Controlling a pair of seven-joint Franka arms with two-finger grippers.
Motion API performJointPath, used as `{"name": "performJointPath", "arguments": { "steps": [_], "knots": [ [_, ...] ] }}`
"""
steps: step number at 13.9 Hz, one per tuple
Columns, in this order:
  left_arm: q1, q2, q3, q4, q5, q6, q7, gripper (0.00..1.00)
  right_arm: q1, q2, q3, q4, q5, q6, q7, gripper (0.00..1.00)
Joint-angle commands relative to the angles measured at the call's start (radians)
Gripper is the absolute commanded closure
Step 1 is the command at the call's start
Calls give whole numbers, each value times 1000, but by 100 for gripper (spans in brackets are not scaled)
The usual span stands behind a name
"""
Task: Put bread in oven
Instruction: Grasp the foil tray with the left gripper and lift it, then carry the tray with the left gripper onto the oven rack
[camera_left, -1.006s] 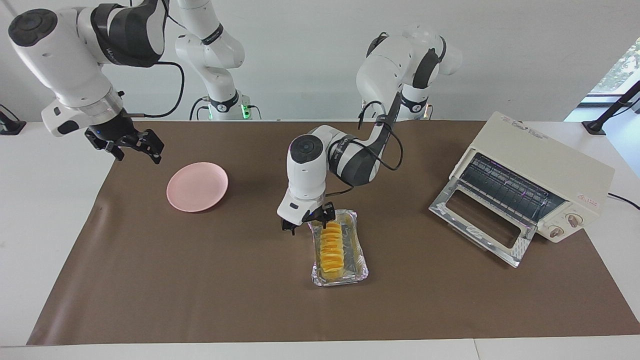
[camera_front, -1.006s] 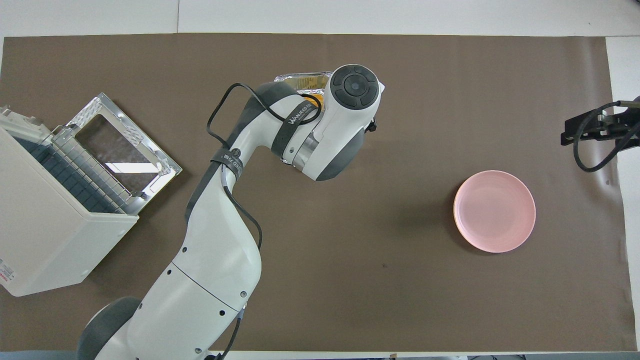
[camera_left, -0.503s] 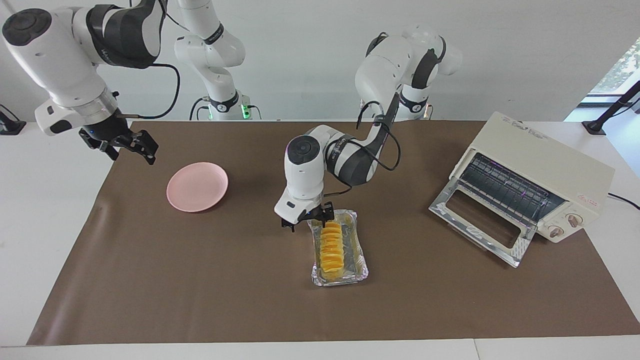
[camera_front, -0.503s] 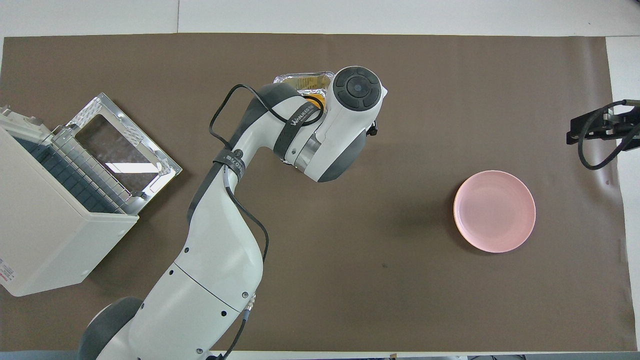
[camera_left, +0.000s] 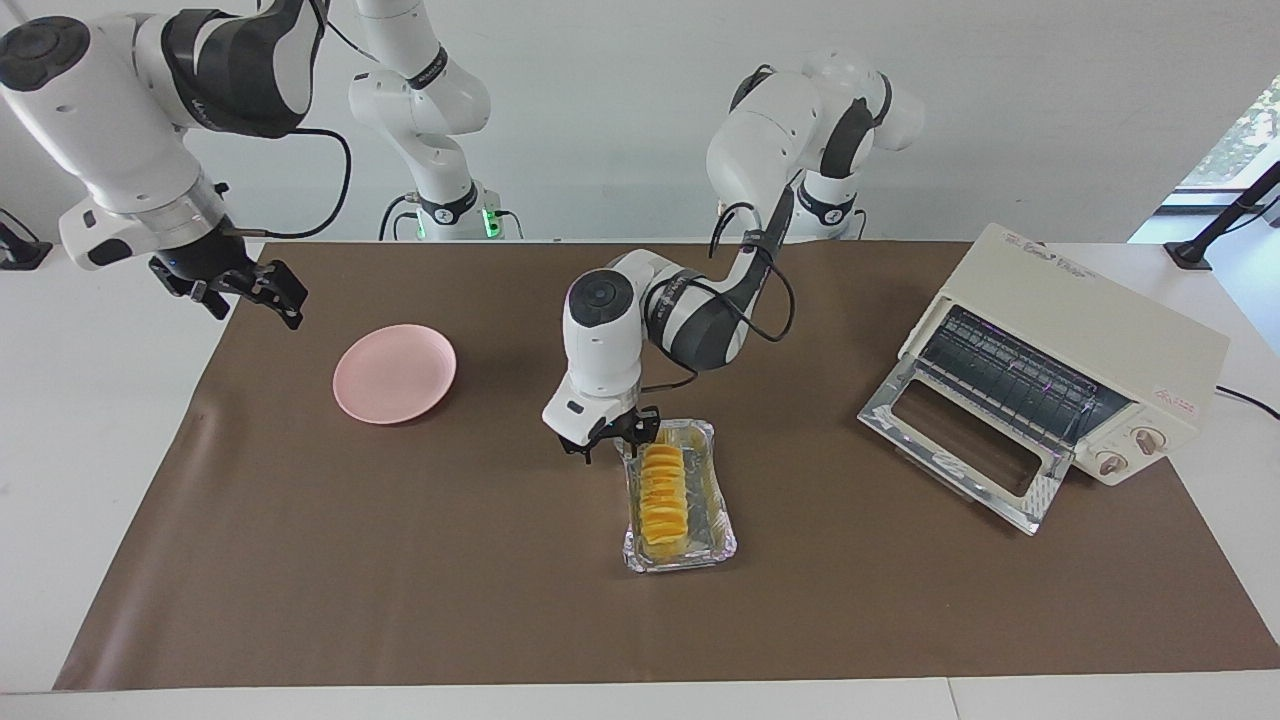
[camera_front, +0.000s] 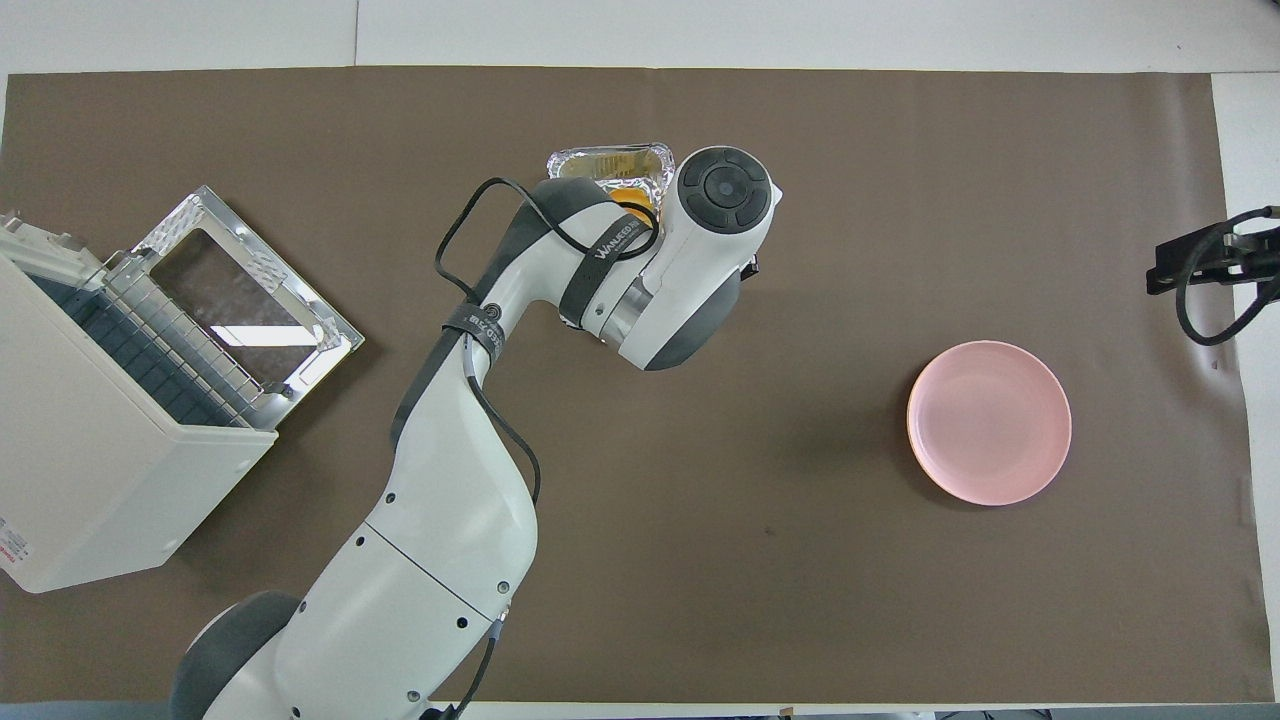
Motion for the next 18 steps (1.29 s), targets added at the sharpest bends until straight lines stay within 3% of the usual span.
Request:
{"name": "performJointPath", "arguments": {
  "steps": [1,3,4,7,9,12,18],
  "knots": [
    [-8,25,14,29,-11,13,-1,51,2,-14,4,-13,3,-13,-28,0],
    [-8,34,16,29,-13,12,-24,78,5,-16,4,-13,3,-14,-29,0],
    [-8,34,14,29,-16,7,-27,100,5,-17,6,-13,4,-14,-29,0],
    [-8,33,20,24,-36,-10,-57,100,5,-19,26,-7,4,-25,-29,0],
    [-8,21,52,24,-34,-95,-109,100,7,-20,29,-7,6,-28,-28,0],
    [-1,-64,100,23,-37,-177,-143,100,7,-22,29,-10,6,-31,-26,0],
    [-5,-119,304,23,-36,-388,-334,100,7,-25,29,-16,6,-31,-20,0]
  ]
}}
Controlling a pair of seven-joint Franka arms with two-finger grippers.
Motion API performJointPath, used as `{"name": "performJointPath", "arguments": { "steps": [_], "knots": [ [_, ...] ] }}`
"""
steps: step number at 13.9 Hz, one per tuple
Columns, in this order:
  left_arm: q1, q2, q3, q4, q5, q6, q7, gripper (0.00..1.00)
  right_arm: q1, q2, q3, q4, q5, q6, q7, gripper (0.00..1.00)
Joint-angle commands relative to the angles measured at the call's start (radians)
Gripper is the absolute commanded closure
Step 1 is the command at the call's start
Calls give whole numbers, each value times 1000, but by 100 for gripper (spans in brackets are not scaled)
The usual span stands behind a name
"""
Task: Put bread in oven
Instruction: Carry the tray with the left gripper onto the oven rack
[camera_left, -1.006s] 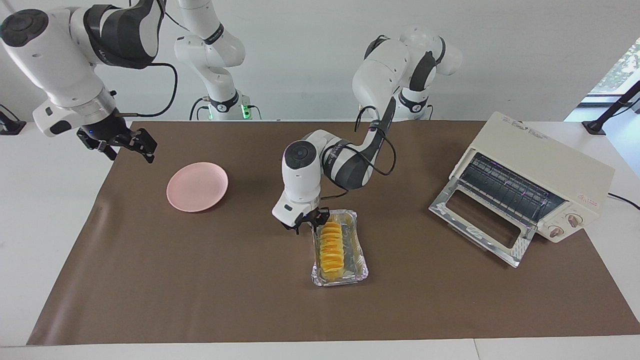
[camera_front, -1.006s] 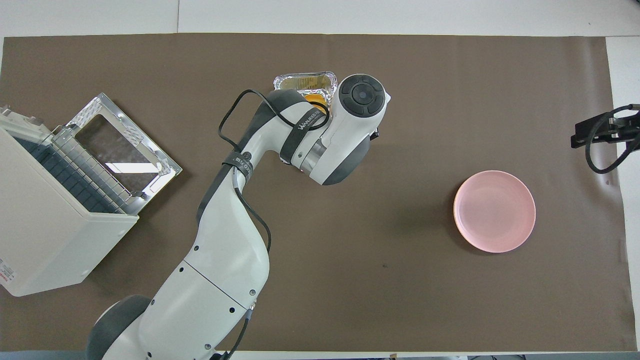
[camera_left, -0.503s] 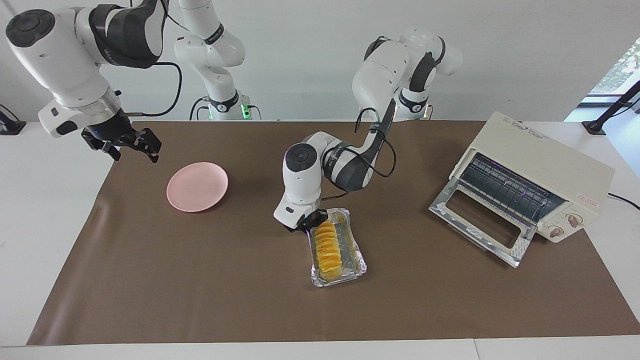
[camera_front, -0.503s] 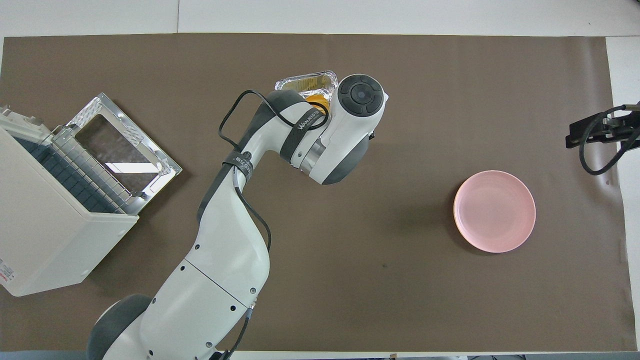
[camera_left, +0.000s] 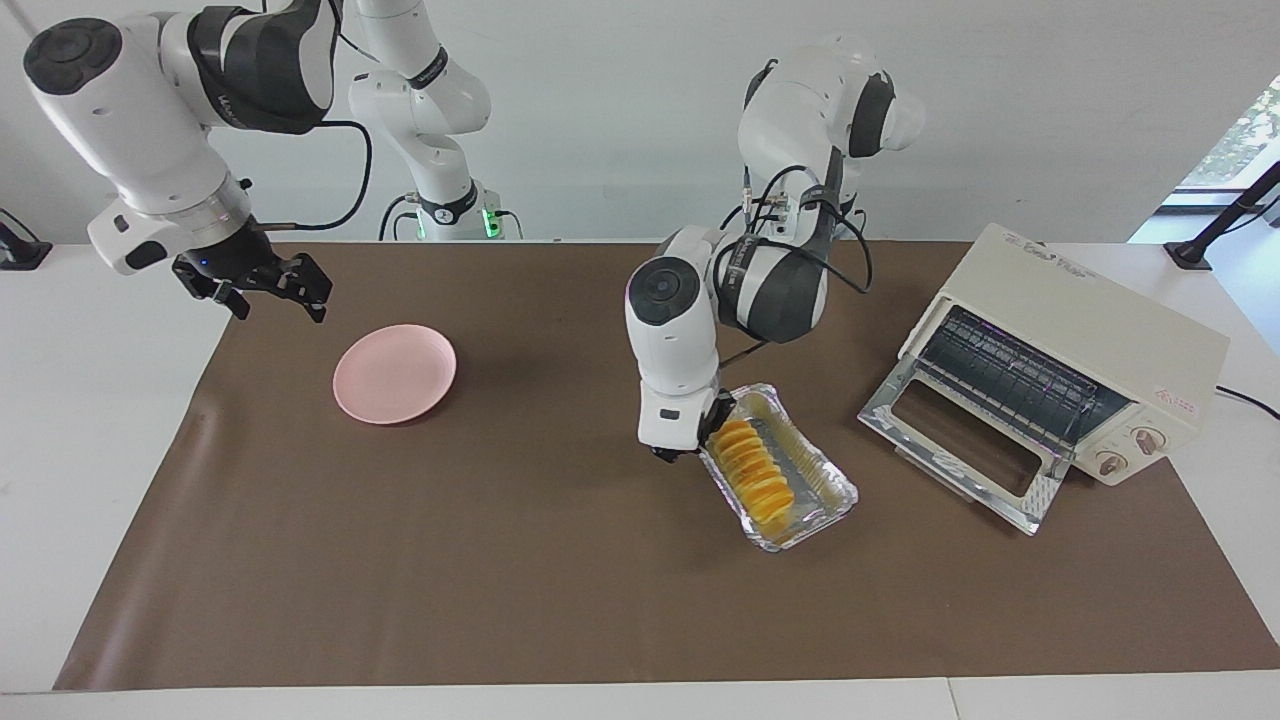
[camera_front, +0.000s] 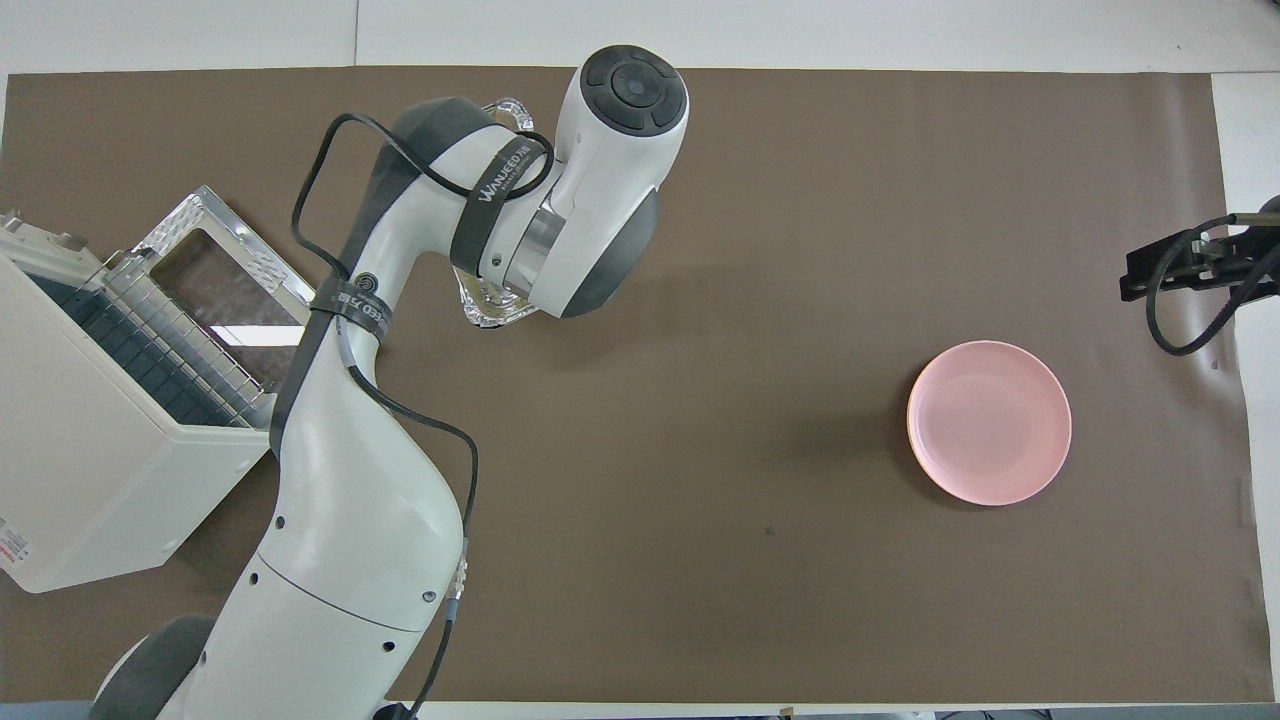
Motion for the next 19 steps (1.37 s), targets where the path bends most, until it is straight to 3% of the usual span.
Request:
{"name": "performJointPath", "arguments": {
  "steps": [1,12,16,19],
  "knots": [
    [0,-21,87,-17,-14,-113,-48,100,-7,-27,1,-19,4,-11,-17,0],
    [279,-162,104,-230,-69,-95,-103,100,-8,-44,1,-19,4,-13,-17,0],
    [312,-289,104,-452,-69,55,-76,100,-8,-44,1,-19,4,-13,-16,0],
    [316,-325,105,-531,-69,104,-71,100,-8,-44,1,-17,4,-13,-17,0]
  ]
}}
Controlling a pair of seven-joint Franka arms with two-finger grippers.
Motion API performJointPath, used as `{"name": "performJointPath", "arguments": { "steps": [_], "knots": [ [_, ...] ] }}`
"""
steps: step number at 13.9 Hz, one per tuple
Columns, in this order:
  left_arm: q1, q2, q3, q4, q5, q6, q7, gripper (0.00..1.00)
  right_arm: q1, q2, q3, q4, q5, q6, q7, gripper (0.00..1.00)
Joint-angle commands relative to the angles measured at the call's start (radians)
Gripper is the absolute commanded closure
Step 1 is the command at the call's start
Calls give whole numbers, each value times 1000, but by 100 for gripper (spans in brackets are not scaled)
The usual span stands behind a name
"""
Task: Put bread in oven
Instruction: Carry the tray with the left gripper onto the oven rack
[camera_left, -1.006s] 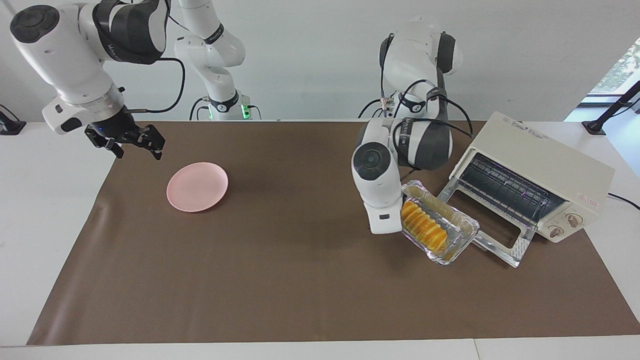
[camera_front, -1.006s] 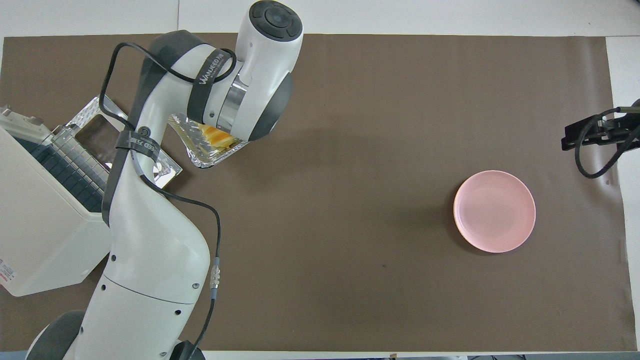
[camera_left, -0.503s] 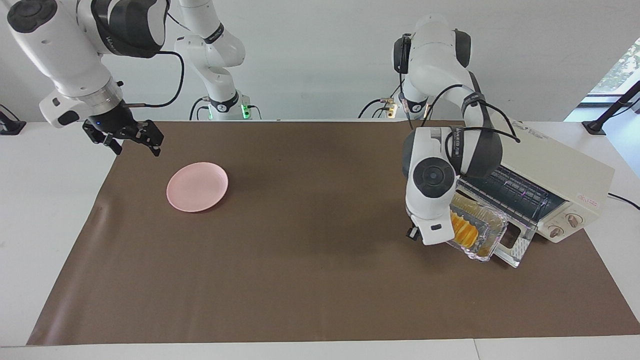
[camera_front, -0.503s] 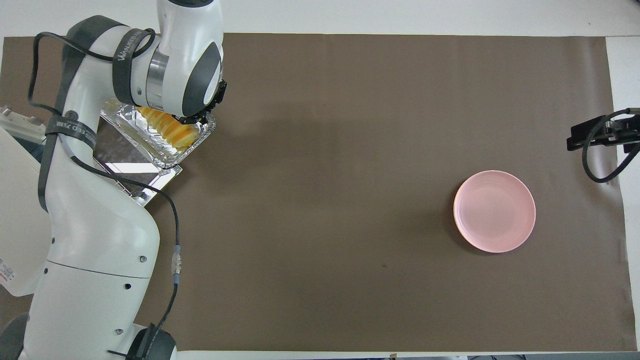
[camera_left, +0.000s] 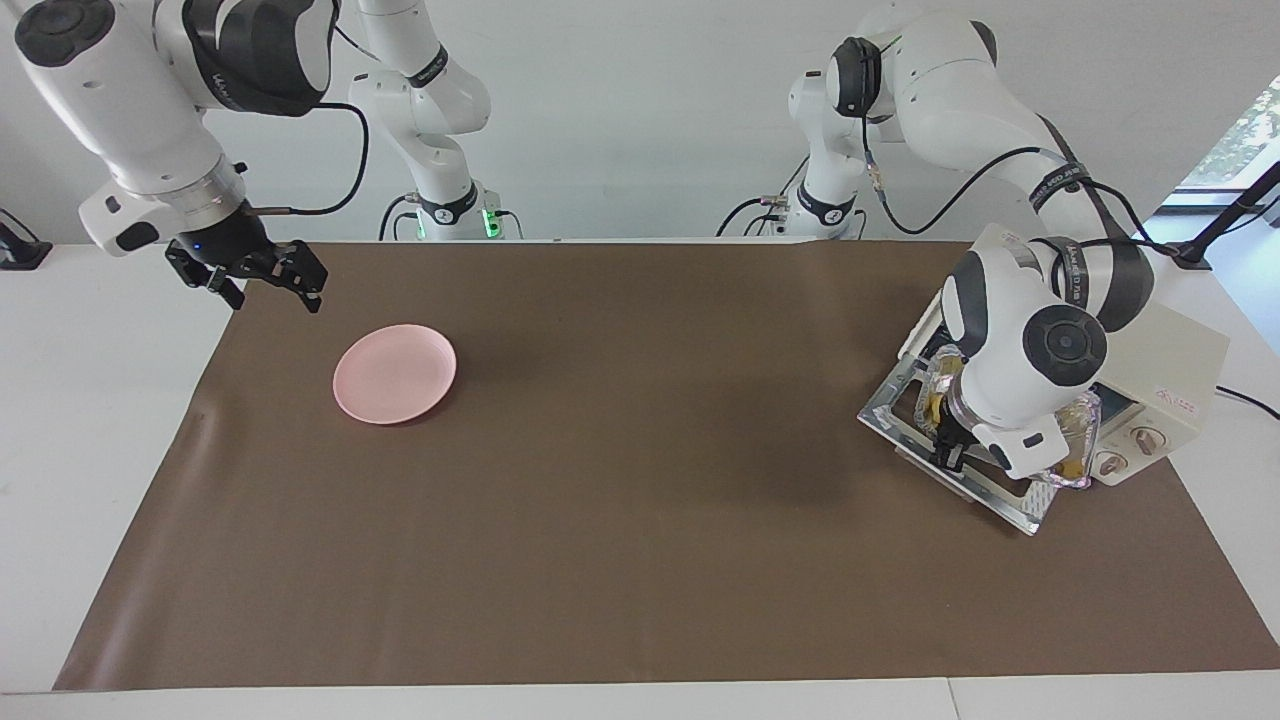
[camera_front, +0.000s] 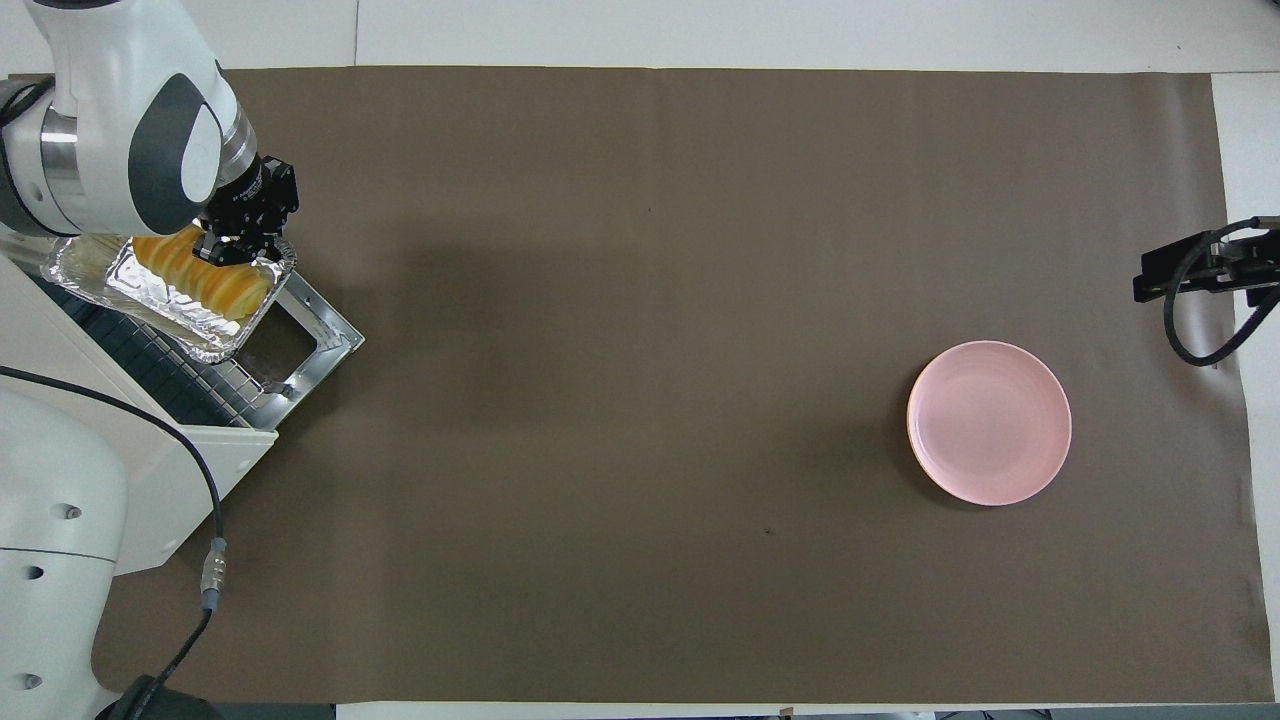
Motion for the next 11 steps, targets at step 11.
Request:
{"name": "performJointPath", "arguments": {
  "steps": [11],
  "knots": [
    [39,-260,1,-354,-11,106,206,100,-8,-17,3,-18,4,-9,-17,0]
  ]
}}
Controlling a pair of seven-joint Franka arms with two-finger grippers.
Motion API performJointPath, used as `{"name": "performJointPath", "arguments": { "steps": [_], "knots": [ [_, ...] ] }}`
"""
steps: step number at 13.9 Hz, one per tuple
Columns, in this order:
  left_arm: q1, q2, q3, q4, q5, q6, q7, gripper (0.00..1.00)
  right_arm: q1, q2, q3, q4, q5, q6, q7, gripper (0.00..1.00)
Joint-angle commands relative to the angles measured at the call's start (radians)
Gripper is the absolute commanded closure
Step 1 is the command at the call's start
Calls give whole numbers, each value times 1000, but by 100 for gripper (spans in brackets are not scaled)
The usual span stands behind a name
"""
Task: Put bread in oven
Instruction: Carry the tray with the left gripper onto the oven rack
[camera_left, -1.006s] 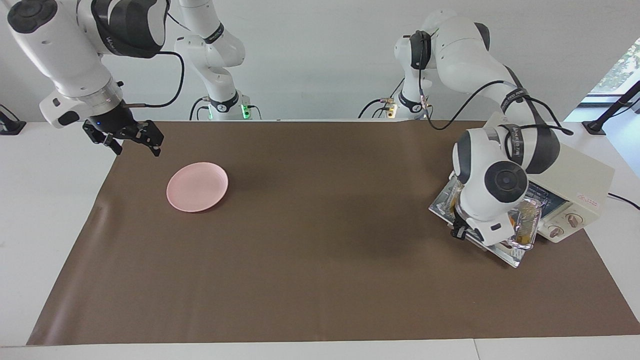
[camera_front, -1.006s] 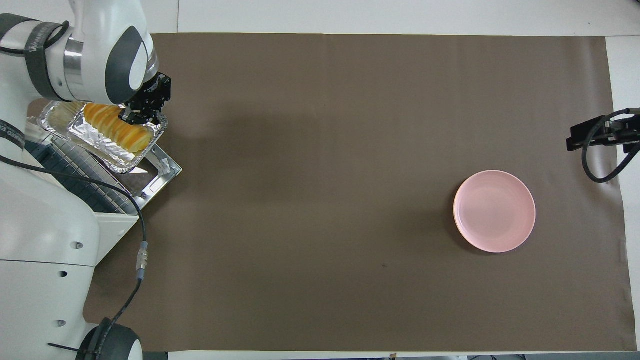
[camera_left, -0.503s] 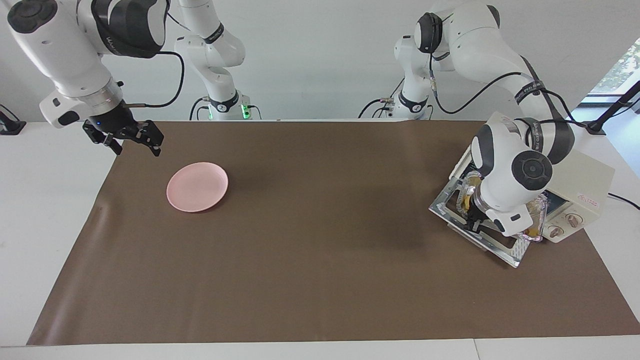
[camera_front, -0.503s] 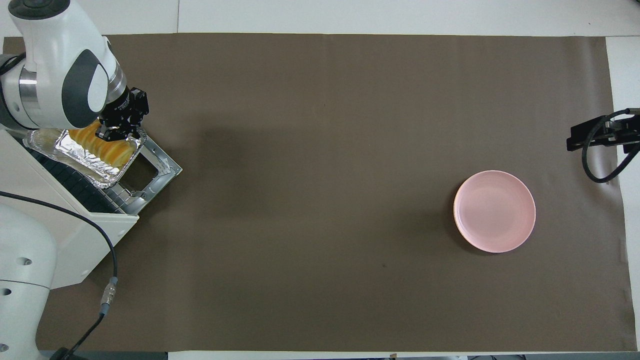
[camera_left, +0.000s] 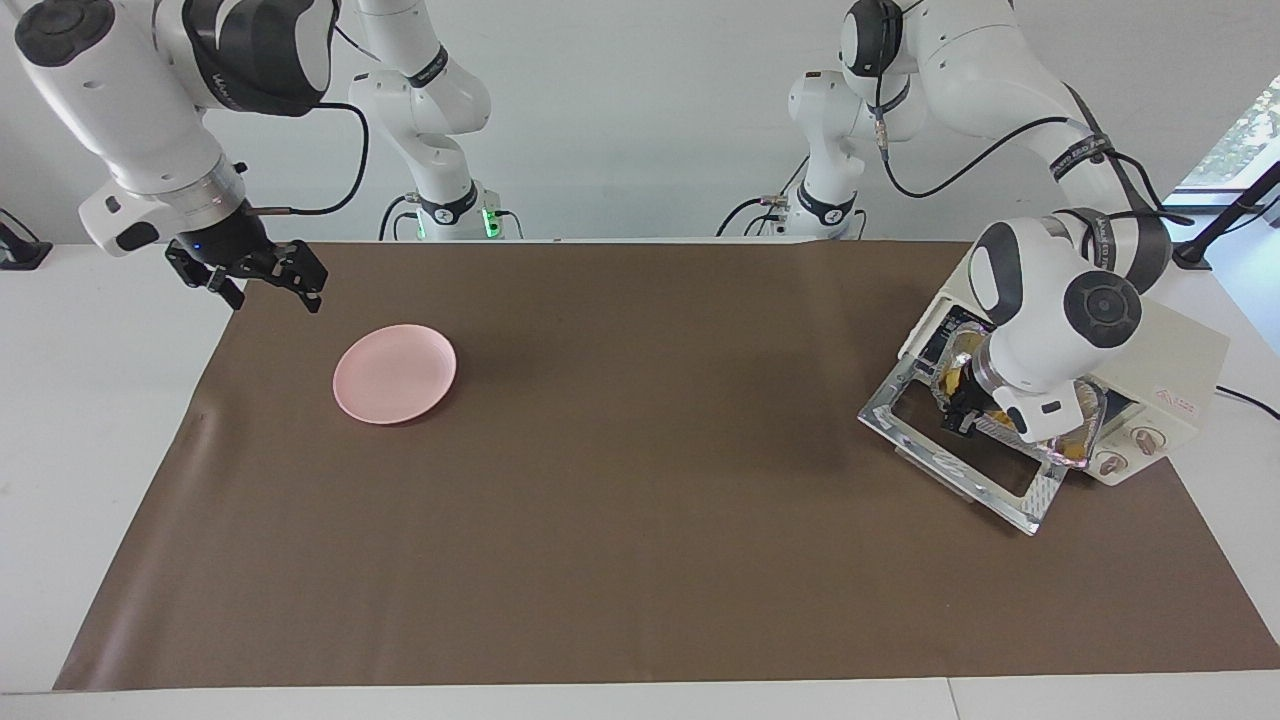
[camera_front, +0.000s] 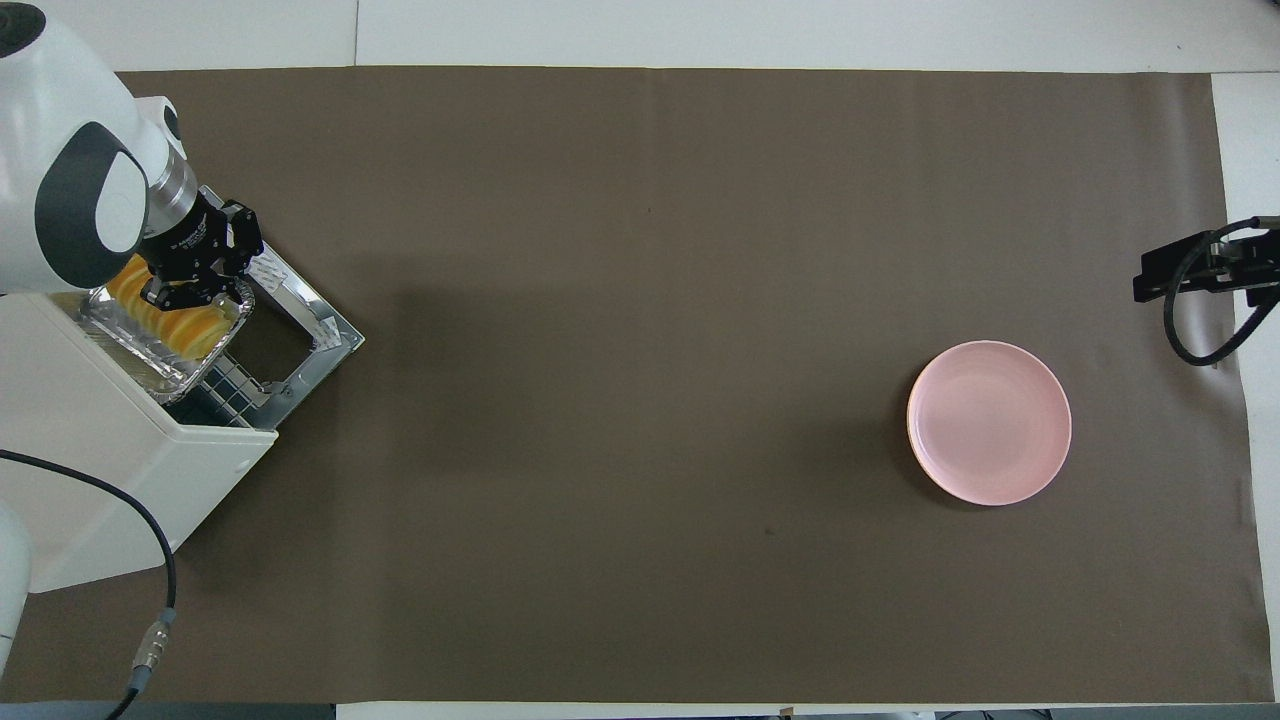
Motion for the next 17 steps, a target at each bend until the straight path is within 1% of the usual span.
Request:
{"name": "performJointPath", "arguments": {
  "steps": [1,3,8,12,17],
  "knots": [
    [7,-116,-3,-159,-9,77,47,100,-8,-17,3,-18,4,-9,-16,0],
    [13,-159,-3,-225,-9,109,69,100,-8,-17,3,-16,4,-9,-17,0],
    [26,-184,-1,-264,2,115,85,100,-8,-17,3,-18,4,-9,-17,0],
    [26,-219,-1,-345,52,161,122,100,-8,-17,3,-18,4,-9,-16,0],
    [26,-225,-1,-361,52,173,120,100,-8,-17,3,-18,4,-9,-17,0]
  ]
}}
